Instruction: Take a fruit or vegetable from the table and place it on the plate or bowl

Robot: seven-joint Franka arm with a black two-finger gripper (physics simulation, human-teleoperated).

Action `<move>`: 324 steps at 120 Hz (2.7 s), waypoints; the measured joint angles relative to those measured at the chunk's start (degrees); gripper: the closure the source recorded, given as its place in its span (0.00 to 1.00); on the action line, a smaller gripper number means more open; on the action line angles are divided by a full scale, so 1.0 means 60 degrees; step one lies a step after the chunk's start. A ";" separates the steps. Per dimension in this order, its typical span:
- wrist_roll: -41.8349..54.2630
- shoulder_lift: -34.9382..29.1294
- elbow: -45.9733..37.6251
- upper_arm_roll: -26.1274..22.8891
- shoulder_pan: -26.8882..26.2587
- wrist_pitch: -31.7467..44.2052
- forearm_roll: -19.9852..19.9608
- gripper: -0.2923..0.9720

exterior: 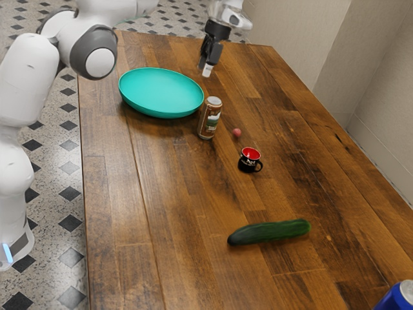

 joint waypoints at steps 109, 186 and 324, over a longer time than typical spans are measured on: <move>0.6000 0.0507 -0.0121 0.0071 -0.2285 0.2550 0.0471 0.23; 0.7193 0.1741 -0.1299 0.0058 -0.2357 0.4892 0.1704 0.23; 0.7707 0.2602 -0.1285 0.0054 -0.1862 0.6233 0.1674 0.23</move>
